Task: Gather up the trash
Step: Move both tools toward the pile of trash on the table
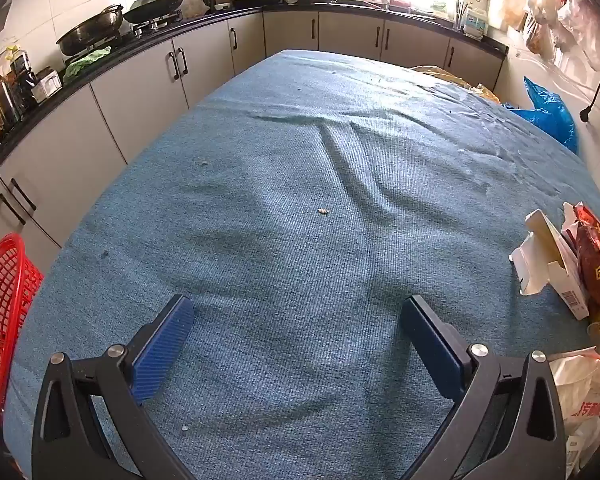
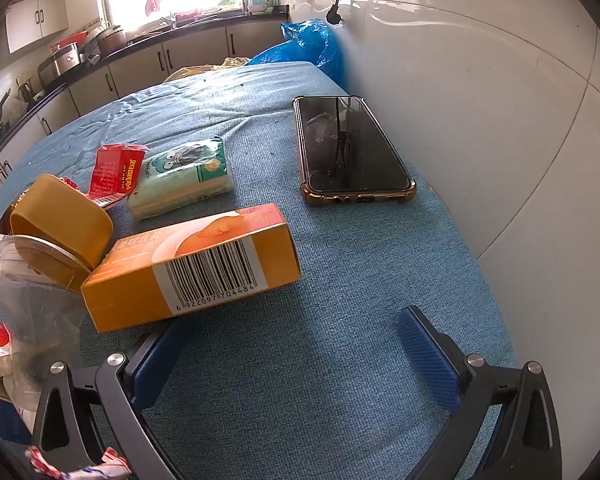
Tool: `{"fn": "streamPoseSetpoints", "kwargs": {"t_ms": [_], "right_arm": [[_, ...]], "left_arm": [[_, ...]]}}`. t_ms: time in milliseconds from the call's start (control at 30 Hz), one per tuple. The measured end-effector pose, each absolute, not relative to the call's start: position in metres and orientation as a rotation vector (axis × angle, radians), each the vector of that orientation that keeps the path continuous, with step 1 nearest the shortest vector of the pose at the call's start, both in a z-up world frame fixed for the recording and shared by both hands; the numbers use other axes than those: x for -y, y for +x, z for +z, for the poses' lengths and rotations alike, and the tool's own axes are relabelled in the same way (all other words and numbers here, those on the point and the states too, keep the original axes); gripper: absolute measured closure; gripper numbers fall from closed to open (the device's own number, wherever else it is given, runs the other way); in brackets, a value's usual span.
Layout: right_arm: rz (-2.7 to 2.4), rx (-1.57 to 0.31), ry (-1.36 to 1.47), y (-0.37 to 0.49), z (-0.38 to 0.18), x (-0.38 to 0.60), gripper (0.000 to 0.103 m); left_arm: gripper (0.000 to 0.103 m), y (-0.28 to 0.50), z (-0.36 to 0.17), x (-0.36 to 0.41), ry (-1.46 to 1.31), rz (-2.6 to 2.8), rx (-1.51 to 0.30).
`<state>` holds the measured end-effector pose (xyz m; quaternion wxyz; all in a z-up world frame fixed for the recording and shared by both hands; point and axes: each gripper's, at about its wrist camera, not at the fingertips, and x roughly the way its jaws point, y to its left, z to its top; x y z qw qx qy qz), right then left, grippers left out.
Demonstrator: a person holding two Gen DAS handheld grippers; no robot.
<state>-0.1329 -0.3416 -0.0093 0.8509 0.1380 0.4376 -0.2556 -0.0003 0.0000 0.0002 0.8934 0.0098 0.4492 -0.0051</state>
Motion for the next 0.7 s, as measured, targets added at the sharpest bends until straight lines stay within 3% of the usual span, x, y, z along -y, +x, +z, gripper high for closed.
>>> {"fn": "streamPoseSetpoints", "kwargs": {"t_ms": [700], "right_arm": [[-0.540,-0.924,0.288,-0.1321,-0.0093,0.3410,0.000]], "left_arm": [[0.000,-0.0004,0.0001,0.0000,0.022,-0.010,-0.940]]}}
